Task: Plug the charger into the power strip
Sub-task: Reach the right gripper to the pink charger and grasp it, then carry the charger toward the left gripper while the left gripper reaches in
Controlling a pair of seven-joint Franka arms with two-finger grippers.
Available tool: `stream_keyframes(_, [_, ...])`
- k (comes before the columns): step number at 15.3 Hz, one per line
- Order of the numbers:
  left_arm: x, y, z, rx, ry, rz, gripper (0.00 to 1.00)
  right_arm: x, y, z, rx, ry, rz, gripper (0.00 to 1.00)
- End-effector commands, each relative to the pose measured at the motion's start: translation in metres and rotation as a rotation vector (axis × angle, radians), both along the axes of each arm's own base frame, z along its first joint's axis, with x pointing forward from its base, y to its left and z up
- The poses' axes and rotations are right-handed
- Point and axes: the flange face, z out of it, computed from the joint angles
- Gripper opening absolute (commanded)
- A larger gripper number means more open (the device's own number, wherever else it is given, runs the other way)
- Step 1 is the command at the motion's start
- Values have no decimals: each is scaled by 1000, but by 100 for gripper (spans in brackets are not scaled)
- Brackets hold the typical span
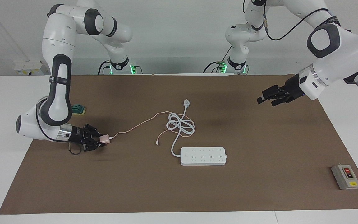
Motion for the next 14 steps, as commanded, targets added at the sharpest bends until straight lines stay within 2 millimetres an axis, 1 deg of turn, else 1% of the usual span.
stream_keyframes(1, [14, -1, -4, -119, 67, 15, 100, 7, 11, 9, -10, 1, -36, 0])
stream_keyframes(2, [15, 4, -3, -159, 71, 32, 100, 11, 22, 25, -17, 4, -43, 0])
stream_keyframes(3, [16, 5, -4, -185, 72, 36, 100, 14, 37, 41, -21, 10, -49, 0])
stream_keyframes(4, [19, 3, -11, -223, 81, 37, 100, 20, 49, 61, -29, 7, -63, 0])
stream_keyframes(5, [27, 5, -26, -282, 105, 49, 100, 25, 61, 76, -31, 26, -78, 0])
stream_keyframes(6, [31, 8, -33, -337, 99, 46, 100, 32, 72, 93, -30, 40, -90, 0])
stream_keyframes(7, [33, 8, -35, -378, 85, 37, 100, 37, 83, 108, -29, 51, -95, 0])
stream_keyframes(8, [33, 7, -41, -402, 89, 16, 100, 42, 95, 124, -32, 57, -103, 0])
stream_keyframes(9, [31, 14, -45, -412, 97, 12, 100, 47, 113, 141, -37, 56, -105, 0])
stream_keyframes(10, [31, 16, -51, -426, 108, 18, 100, 49, 132, 159, -43, 55, -114, 0])
stream_keyframes(11, [31, 19, -57, -469, 123, 39, 100, 47, 153, 169, -46, 58, -114, 0])
stream_keyframes(12, [30, 16, -68, -525, 134, 46, 100, 45, 179, 179, -36, 65, -121, 0])
stream_keyframes(13, [28, 14, -80, -575, 119, 35, 100, 46, 192, 184, -27, 79, -145, 0])
stream_keyframes(14, [27, 9, -91, -621, 110, 34, 100, 48, 208, 195, -20, 82, -161, 0])
